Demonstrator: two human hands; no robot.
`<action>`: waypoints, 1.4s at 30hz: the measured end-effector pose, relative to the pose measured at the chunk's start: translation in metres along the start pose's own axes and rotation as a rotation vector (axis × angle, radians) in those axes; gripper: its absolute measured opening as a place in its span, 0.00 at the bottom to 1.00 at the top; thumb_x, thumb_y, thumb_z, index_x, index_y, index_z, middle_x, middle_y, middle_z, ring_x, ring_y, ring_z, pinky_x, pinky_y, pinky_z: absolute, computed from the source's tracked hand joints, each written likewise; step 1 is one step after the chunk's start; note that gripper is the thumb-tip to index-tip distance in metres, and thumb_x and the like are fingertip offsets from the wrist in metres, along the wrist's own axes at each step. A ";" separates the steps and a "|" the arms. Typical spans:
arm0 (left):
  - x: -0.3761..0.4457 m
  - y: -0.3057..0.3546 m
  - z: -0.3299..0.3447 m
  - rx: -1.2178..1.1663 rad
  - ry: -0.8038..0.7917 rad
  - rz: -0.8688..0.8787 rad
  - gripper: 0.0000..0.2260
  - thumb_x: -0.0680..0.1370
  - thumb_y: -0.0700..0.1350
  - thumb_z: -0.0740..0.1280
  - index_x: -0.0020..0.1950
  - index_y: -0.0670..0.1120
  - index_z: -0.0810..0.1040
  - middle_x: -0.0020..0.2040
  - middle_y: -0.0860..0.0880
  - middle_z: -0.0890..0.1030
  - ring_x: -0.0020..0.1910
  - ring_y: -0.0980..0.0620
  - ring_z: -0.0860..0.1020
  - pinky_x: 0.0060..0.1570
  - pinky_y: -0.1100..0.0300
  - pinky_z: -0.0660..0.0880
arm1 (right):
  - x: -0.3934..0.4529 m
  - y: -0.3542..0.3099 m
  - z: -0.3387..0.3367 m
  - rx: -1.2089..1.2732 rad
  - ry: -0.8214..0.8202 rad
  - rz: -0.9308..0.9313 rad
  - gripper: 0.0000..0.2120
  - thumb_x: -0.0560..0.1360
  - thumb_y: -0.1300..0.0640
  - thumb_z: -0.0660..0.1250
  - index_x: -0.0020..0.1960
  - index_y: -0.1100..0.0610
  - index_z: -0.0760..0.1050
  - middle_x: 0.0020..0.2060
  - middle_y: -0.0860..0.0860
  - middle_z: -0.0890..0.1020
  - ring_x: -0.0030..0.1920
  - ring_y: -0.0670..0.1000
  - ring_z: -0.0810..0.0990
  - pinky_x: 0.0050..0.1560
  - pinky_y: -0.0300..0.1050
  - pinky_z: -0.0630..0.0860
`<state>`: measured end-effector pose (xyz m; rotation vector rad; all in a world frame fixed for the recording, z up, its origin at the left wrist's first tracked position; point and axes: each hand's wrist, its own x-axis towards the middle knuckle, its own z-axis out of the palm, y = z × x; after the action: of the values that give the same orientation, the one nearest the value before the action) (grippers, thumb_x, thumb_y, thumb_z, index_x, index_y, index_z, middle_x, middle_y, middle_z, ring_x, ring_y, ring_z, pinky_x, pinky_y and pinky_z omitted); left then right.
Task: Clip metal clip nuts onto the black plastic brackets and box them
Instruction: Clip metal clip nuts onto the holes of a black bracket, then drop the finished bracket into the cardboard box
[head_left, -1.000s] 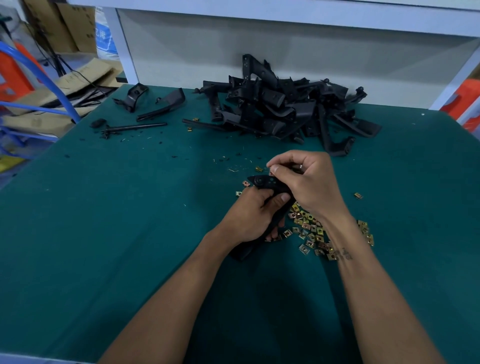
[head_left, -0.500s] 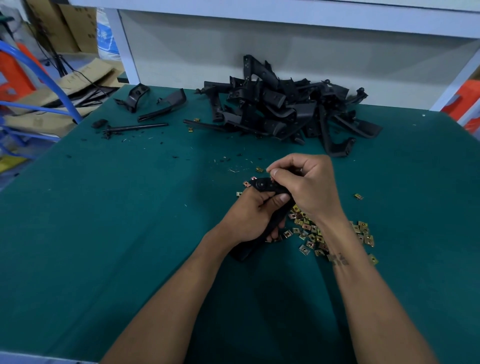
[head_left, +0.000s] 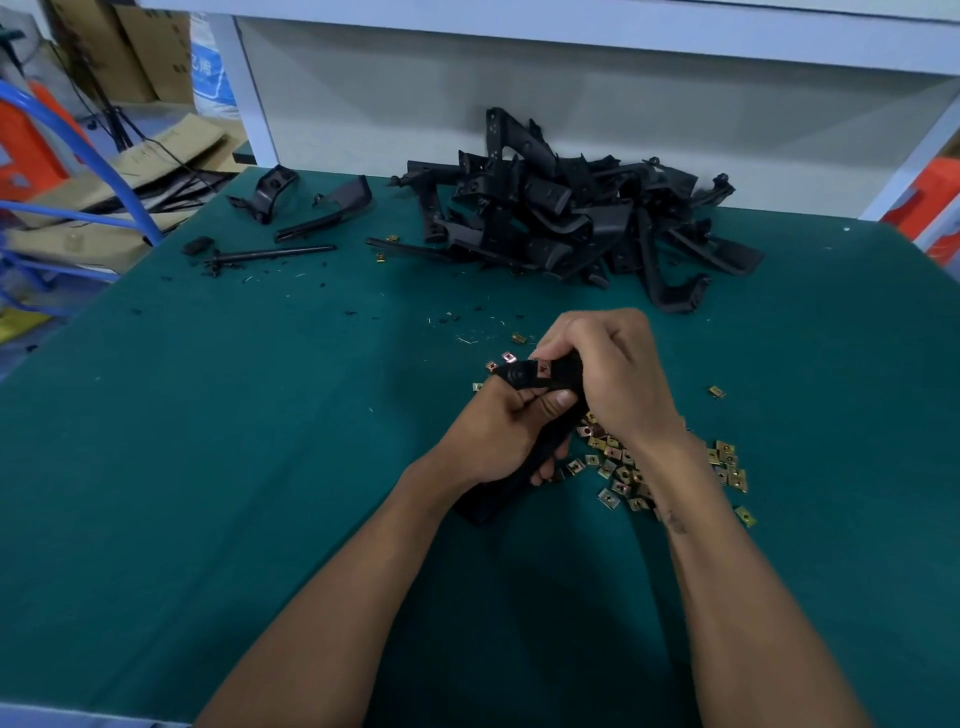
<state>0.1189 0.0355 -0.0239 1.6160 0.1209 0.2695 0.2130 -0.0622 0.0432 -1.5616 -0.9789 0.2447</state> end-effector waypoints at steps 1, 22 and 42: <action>0.000 0.000 0.000 0.001 0.001 -0.002 0.14 0.86 0.45 0.60 0.46 0.38 0.74 0.32 0.43 0.79 0.24 0.46 0.77 0.25 0.57 0.75 | 0.003 -0.003 -0.004 -0.014 -0.046 0.035 0.18 0.76 0.60 0.62 0.31 0.66 0.78 0.32 0.63 0.81 0.32 0.67 0.78 0.28 0.63 0.75; 0.008 0.006 0.002 -0.140 0.326 0.005 0.19 0.87 0.45 0.57 0.47 0.32 0.74 0.32 0.43 0.80 0.26 0.46 0.78 0.26 0.57 0.76 | -0.023 0.019 -0.001 -0.406 0.417 0.040 0.13 0.81 0.44 0.62 0.57 0.50 0.78 0.43 0.39 0.82 0.46 0.37 0.81 0.47 0.44 0.80; 0.038 0.071 0.212 0.050 -0.303 0.078 0.14 0.84 0.36 0.61 0.51 0.52 0.83 0.49 0.52 0.86 0.46 0.60 0.82 0.51 0.65 0.76 | -0.138 0.008 -0.106 0.433 1.191 0.268 0.17 0.81 0.69 0.59 0.69 0.63 0.73 0.55 0.54 0.81 0.56 0.52 0.79 0.65 0.50 0.73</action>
<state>0.2018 -0.1649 0.0417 1.6943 -0.1691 0.0796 0.1993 -0.2332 0.0137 -1.1170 0.2135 -0.2745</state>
